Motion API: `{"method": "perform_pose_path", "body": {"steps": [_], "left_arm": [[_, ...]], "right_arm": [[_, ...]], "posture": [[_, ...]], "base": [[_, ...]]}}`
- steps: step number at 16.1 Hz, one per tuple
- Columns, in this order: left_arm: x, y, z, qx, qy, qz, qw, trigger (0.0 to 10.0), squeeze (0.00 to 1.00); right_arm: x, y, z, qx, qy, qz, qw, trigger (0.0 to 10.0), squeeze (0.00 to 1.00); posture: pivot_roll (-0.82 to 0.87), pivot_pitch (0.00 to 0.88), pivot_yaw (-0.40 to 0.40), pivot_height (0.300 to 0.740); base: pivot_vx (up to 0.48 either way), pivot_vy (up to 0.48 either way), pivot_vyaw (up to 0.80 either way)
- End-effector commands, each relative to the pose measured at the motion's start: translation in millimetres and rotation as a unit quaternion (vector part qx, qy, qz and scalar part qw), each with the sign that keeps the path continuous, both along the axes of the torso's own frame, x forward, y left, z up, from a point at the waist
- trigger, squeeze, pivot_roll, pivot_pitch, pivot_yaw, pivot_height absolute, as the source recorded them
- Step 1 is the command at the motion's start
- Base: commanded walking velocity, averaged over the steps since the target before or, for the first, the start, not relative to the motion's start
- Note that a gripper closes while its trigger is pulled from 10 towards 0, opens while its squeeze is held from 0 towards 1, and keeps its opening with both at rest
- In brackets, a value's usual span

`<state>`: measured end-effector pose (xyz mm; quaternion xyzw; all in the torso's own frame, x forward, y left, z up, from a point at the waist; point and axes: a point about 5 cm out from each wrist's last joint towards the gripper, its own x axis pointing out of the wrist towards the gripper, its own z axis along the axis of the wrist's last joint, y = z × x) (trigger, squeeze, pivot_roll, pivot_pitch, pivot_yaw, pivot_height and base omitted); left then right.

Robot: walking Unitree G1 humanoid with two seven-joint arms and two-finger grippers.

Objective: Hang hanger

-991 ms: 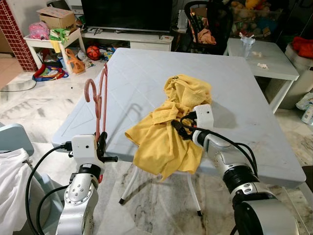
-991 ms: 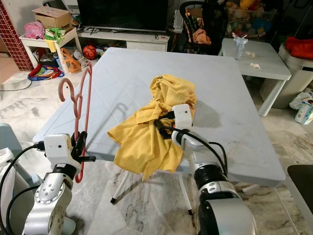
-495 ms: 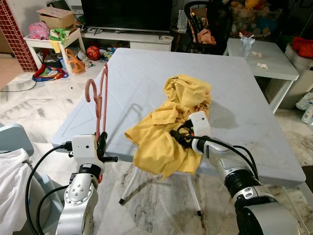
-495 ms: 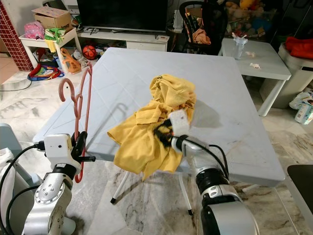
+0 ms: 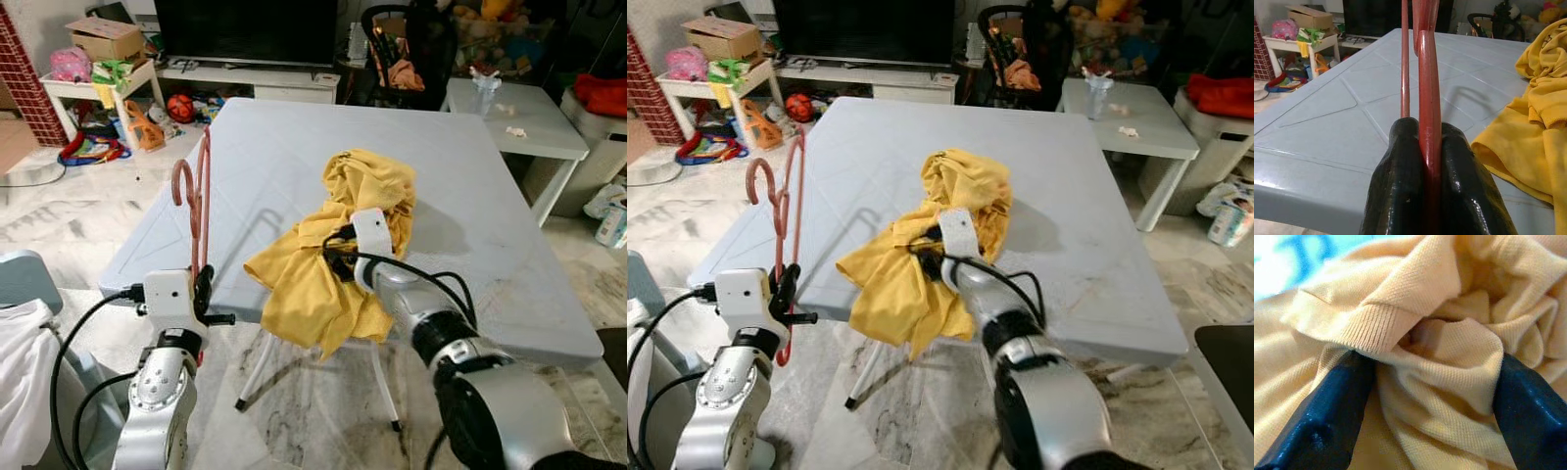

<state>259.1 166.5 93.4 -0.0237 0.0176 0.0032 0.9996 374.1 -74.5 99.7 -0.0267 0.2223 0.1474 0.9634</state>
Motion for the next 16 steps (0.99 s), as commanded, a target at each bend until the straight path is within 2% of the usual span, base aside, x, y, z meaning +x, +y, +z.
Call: {"method": "perform_pose_path", "body": {"steps": [1, 3, 4, 6, 8, 9, 10, 12, 13, 14, 15, 16], "left_arm": [[-5.3, -1.0, -13, -0.002, 0.035, 0.003, 0.999, 10.0, 0.0], [-7.7, 0.9, -14, -0.002, 0.037, 0.01, 0.999, 10.0, 0.0], [-8.5, 1.0, -14, -0.002, 0.037, 0.012, 0.999, 10.0, 0.0], [-8.9, 1.8, -14, -0.002, 0.037, 0.015, 0.999, 10.0, 0.0], [-8.4, 2.4, -14, 0.0, 0.036, 0.017, 0.999, 10.0, 0.0], [-7.3, 2.7, -14, 0.002, 0.036, 0.017, 0.999, 10.0, 0.0], [-5.8, 3.0, -13, 0.002, 0.034, 0.018, 0.999, 10.0, 0.0], [-4.2, 3.0, -12, 0.003, 0.03, 0.017, 0.999, 10.0, 0.0], [-4.1, 3.0, -11, 0.003, 0.029, 0.016, 0.999, 10.0, 0.0], [-4.4, 3.2, -11, 0.003, 0.028, 0.016, 0.999, 10.0, 0.0], [-5.6, 3.4, -10, 0.002, 0.027, 0.015, 1.0, 10.0, 0.0], [-8.4, 4.4, -10, -0.001, 0.025, 0.013, 1.0, 10.0, 0.0]], "right_arm": [[7.0, 2.4, 13, 0.014, -0.007, -0.02, 1.0, 10.0, 0.0], [14.2, 6.4, 28, 0.028, -0.023, -0.045, 0.998, 10.0, 0.0], [20.6, 6.1, 42, 0.066, -0.033, -0.083, 0.994, 10.0, 0.0], [33.2, 0.7, 74, 0.152, -0.07, -0.136, 0.977, 10.0, 0.0], [43.3, -8.4, 108, 0.206, -0.116, -0.157, 0.959, 10.0, 0.0], [47.4, -16.0, 124, 0.211, -0.147, -0.161, 0.953, 10.0, 0.0], [49.2, -23.1, 131, 0.21, -0.165, -0.166, 0.949, 10.0, 0.0], [50.2, -35.0, 134, 0.195, -0.186, -0.163, 0.949, 10.0, 0.0], [49.3, -42.0, 130, 0.208, -0.195, -0.144, 0.948, 10.0, 0.75], [48.7, -44.8, 128, 0.208, -0.199, -0.137, 0.948, 10.0, 0.75], [46.9, -50.4, 122, 0.187, -0.209, -0.123, 0.952, 10.0, 1.0], [42.4, -61.7, 108, 0.149, -0.22, -0.1, 0.959, 10.0, 1.0]], "posture": [[0.05, 0.0, -0.085, 0.74], [0.05, 0.0, -0.092, 0.74], [0.06, 0.0, -0.096, 0.74], [0.06, 0.0, -0.097, 0.74], [0.06, 0.0, -0.096, 0.74], [0.06, 0.0, -0.096, 0.74], [0.06, 0.0, -0.097, 0.74], [0.06, 0.0, -0.098, 0.74], [0.06, 0.0, -0.096, 0.74], [0.06, 0.0, -0.094, 0.74], [0.05, 0.0, -0.092, 0.74], [0.05, 0.0, -0.084, 0.74]], "base": [[0.0, 0.0, 0.0], [0.0, 0.0, 0.0], [0.0, 0.0, 0.0], [0.0, 0.0, 0.0], [0.0, 0.0, 0.0], [0.0, 0.0, 0.0], [0.0, 0.0, 0.0], [0.0, 0.0, 0.0], [0.0, 0.0, 0.0], [0.0, 0.0, 0.0], [0.0, 0.0, 0.0], [0.0, 0.0, 0.0]]}}
